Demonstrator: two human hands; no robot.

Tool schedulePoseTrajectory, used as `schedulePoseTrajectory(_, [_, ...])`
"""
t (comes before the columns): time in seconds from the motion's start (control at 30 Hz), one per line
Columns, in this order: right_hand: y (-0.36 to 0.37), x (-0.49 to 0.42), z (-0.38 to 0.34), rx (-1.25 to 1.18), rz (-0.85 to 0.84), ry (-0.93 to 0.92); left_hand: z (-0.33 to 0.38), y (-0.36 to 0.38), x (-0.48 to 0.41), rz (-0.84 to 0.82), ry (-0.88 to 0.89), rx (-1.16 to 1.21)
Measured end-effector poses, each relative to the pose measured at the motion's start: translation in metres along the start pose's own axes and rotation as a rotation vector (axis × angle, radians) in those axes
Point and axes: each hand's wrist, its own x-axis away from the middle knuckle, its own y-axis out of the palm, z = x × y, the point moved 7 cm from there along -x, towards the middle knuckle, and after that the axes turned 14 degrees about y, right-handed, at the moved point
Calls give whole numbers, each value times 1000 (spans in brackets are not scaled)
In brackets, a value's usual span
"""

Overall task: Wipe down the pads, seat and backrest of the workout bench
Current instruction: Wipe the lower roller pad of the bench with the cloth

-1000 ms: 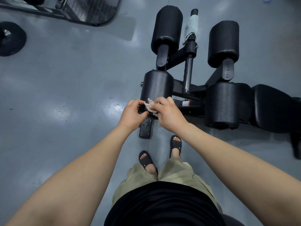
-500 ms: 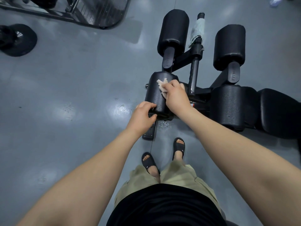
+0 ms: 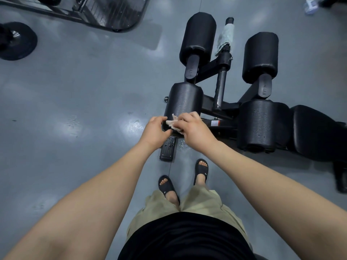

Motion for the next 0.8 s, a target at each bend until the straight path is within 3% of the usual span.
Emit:
schedulePoseTrajectory(0.17, [2, 25, 2, -9, -27, -48, 3, 3, 4, 12, 9, 11])
schedulePoseTrajectory(0.37, [-35, 0, 30, -141, 240, 251, 13, 7, 8, 22, 71, -25])
schedulePoseTrajectory(0.5, [-33, -35, 37, -150, 193, 324, 29, 11, 11, 16, 171, -25])
schedulePoseTrajectory(0.63, [-15, -34, 34, -114, 95, 285, 39, 7, 13, 12, 218, -8])
schedulePoseTrajectory(0.8, [-8, -11, 24, -154, 118, 159, 30, -7, 15, 77, 157, 29])
